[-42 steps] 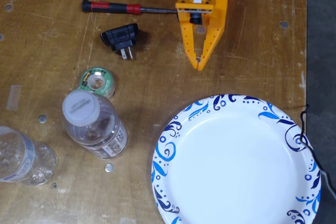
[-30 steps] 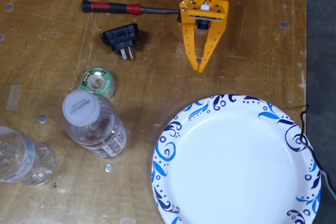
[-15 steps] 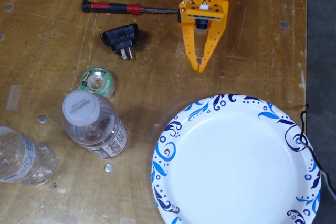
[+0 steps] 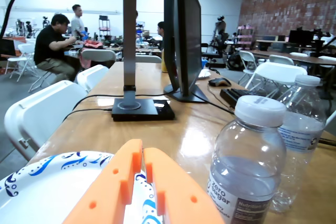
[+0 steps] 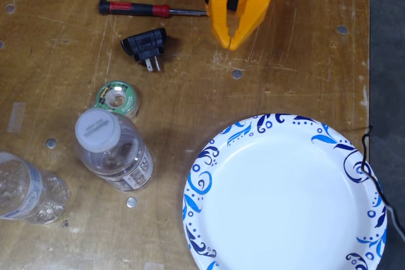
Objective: Move the bottles to the plate
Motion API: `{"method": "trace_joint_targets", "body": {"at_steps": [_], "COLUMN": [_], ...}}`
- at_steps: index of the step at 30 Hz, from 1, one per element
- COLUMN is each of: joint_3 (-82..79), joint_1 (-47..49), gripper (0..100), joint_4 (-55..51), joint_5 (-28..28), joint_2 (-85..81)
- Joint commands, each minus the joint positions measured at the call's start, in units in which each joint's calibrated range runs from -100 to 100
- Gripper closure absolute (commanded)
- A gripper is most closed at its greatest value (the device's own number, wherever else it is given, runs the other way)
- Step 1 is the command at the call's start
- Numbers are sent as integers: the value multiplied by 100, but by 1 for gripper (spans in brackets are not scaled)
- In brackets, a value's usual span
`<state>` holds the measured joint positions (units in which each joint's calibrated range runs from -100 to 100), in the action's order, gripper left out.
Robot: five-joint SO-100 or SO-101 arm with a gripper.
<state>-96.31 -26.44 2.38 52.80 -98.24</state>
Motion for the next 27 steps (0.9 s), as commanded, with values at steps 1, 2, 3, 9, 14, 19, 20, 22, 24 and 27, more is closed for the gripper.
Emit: {"method": "trace_joint_targets", "body": {"at_steps": [1, 2, 3, 9, 14, 19, 20, 22, 24, 27], "joint_3": [307, 370, 442, 1352, 2424, 3262, 3379, 3604, 3839, 4190], "joint_1": [-90, -90, -68, -100, -133, -812, -984, -1265, -1416, -1556], "gripper": [98, 98, 98, 98, 98, 98, 98, 98, 98, 98], "joint_4": [92, 92, 92, 145, 188, 197, 206, 206, 206, 206], "joint_5": [-22, -22, -22, -22, 15, 20, 20, 25, -1, -22], "joint_2": [153, 288, 431, 1738, 3121, 4318, 4487, 4773, 5018, 5414]}}
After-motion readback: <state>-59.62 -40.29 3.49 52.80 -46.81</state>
